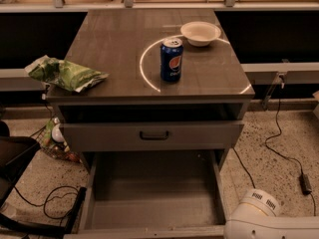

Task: Close middle drawer

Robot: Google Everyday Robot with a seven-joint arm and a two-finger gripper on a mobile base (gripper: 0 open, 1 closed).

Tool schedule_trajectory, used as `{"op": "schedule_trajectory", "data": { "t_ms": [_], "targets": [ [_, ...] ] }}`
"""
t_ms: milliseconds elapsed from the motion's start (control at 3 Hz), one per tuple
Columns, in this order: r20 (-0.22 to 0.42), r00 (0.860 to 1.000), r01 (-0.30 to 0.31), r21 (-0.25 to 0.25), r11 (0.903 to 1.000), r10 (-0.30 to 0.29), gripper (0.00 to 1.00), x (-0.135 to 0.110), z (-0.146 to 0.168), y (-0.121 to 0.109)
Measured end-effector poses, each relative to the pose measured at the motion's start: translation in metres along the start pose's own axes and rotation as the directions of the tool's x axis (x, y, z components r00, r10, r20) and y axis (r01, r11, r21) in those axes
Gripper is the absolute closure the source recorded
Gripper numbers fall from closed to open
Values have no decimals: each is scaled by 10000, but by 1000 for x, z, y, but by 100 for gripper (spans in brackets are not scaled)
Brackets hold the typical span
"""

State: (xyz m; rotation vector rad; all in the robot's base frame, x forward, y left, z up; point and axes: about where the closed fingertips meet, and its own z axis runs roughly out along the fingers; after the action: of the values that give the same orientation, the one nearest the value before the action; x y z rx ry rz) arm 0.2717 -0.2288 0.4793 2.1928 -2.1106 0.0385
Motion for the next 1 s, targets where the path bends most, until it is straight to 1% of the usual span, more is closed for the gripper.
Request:
{"op": "schedule_trajectory", "data": {
  "t_ms": [333, 667, 1000],
  "targets": [
    [389, 9990, 215, -463, 9987, -197, 100, -22, 12, 18],
    [306, 9993, 226, -369, 9991, -215, 100, -28, 12, 11],
    [443, 9981, 446, -295, 9986, -432, 100, -52, 31, -7]
  ]
}}
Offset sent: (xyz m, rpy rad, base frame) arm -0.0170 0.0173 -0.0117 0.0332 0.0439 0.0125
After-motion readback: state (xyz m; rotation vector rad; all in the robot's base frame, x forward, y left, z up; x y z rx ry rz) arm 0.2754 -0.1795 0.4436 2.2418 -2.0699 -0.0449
